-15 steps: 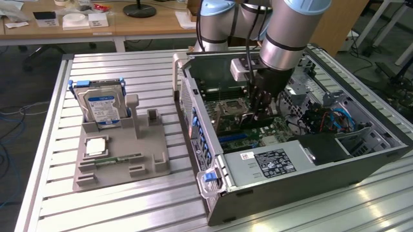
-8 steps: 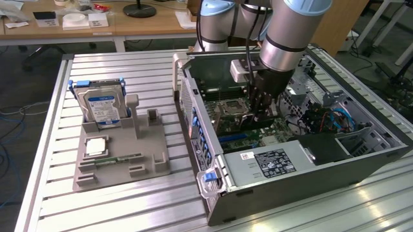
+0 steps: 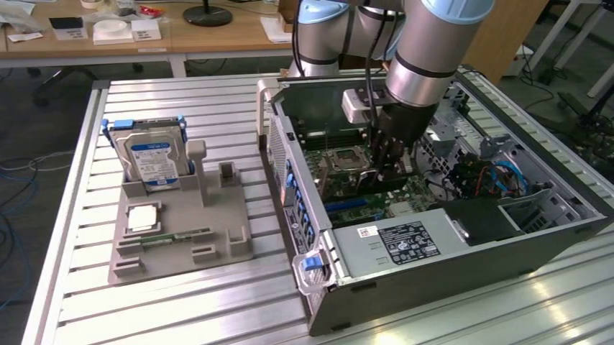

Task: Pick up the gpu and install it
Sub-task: 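Insert the gpu into the slot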

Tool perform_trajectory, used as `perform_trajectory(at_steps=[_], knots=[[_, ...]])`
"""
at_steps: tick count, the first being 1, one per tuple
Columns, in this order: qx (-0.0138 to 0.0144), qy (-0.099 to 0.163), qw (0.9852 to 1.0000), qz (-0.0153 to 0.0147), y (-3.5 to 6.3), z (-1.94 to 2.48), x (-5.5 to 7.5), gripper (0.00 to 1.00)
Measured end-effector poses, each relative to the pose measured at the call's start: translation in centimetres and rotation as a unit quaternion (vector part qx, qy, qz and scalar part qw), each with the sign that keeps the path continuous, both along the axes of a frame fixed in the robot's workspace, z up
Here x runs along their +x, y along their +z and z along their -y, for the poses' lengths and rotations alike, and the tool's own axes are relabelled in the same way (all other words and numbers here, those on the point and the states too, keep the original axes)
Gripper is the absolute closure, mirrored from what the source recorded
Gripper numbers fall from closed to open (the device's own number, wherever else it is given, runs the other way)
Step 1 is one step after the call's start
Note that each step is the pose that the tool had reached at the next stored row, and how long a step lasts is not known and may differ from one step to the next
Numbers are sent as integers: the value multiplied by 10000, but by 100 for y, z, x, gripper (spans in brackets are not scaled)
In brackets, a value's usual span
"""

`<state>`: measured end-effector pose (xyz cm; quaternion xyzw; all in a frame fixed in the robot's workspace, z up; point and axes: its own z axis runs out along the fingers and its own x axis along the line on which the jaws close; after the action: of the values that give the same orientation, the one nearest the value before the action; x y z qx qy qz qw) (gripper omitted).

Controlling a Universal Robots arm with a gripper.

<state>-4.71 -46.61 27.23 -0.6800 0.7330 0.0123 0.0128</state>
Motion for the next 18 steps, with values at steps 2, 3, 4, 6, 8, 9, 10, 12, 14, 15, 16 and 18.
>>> perform_trajectory(at_steps=[2, 3, 4, 6, 8, 9, 10, 12, 14, 15, 16, 18], knots=[[0, 0, 10000, 0, -1, 0, -35, 73], [0, 0, 10000, 0, -1, 0, -51, 73], [0, 0, 10000, 0, -1, -1, -54, 73], [0, 0, 10000, 0, -1, -1, -54, 73], [0, 0, 10000, 0, -1, 1, -55, 73], [-1, 0, 10000, 0, -1, 4, -57, 73], [-1, -1, 10000, 0, -1, 7, -62, 73], [0, 0, 10000, 4, -1, 7, -76, 73], [0, 0, 10000, 7, -1, 7, -90, 73], [0, 0, 10000, 7, -1, 7, -90, 73], [0, 1, 10000, 7, -1, 8, -91, 73], [-1, 1, 10000, 7, -1, 16, -94, 73]])
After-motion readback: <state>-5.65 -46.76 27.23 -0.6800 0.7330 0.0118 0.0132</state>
